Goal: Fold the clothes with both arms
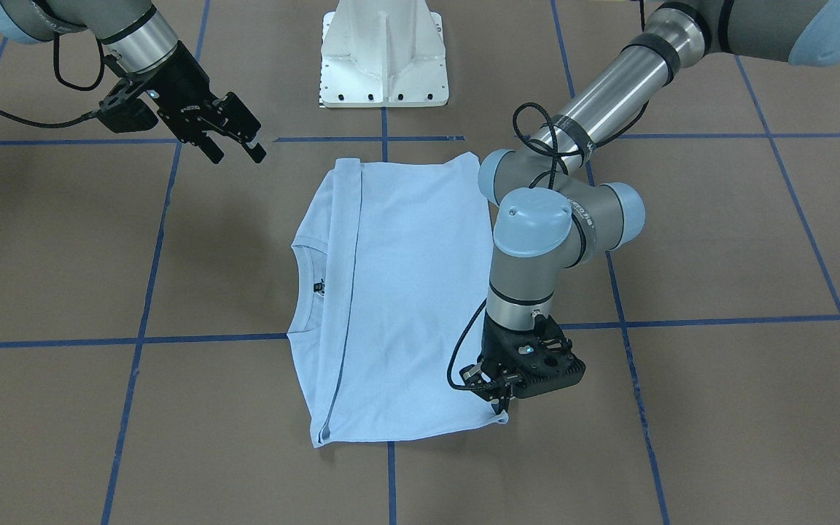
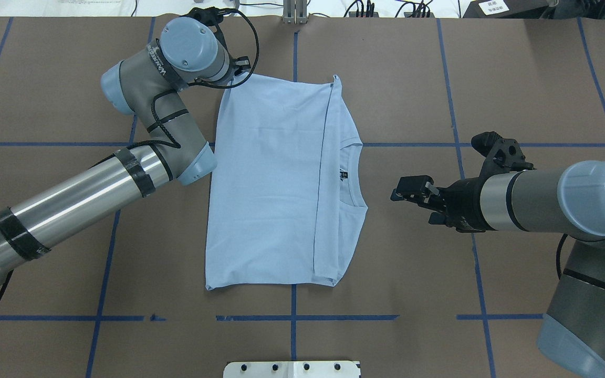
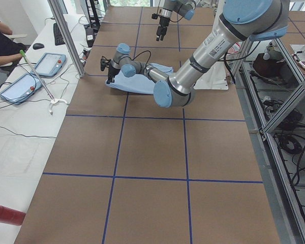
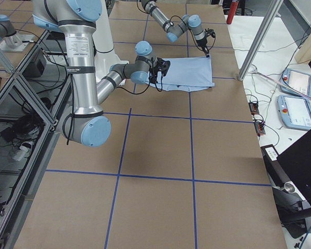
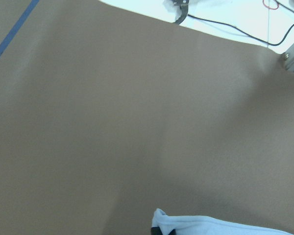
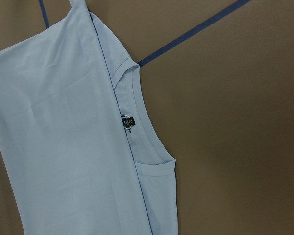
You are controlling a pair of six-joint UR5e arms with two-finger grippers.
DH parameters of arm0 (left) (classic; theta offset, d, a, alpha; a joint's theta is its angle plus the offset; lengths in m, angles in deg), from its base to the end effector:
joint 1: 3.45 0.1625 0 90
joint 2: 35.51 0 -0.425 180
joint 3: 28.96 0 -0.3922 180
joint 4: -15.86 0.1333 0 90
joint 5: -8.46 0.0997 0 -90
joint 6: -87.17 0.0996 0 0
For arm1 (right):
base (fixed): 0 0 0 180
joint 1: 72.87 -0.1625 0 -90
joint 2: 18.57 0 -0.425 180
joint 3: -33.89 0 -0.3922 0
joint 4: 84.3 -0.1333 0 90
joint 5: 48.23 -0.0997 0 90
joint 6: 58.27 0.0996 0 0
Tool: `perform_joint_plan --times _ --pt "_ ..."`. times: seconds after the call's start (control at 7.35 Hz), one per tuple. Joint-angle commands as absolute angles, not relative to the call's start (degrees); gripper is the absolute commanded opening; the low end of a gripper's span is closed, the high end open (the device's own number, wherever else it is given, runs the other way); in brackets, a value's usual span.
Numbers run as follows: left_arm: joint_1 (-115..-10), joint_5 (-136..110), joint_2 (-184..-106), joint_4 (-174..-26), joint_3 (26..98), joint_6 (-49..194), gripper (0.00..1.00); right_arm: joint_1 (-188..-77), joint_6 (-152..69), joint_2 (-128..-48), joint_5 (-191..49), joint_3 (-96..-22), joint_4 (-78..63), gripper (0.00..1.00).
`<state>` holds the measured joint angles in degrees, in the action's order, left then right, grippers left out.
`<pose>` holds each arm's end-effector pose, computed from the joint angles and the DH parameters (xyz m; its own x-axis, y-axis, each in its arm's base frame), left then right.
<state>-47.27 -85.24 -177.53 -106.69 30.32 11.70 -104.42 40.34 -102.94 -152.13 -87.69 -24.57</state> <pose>0.5179 -0.6728 0.2597 0.5759 -0.2057 -0.7912 0.5257 0.8344 0.1657 -0.3531 -0.3452 0.2932 0.2750 0.3394 0.8996 -0.3641 0.9027 -0.2293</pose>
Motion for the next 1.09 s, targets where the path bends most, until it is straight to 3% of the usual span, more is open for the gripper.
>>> perform_joint_plan --times 0.0,0.14,0.68,0.95 --pt "-47.22 -81.92 -178.07 -109.12 27.73 13.69 0.91 -104.42 40.34 -102.94 -152.12 -87.67 -24.53 1.0" --pt "-47.3 -81.02 -177.98 -110.08 27.03 13.69 1.0 -104.42 40.34 -102.94 -152.03 -87.67 -24.53 1.0" --pt "-53.35 -90.36 -177.81 -109.66 28.43 21.05 1.0 -104.94 37.72 -102.59 -151.85 -86.71 -22.27 1.0" --pt "-54.07 -94.46 -173.09 -109.04 34.37 25.36 1.0 -104.69 30.0 -97.1 -151.77 -86.53 -10.63 1.0"
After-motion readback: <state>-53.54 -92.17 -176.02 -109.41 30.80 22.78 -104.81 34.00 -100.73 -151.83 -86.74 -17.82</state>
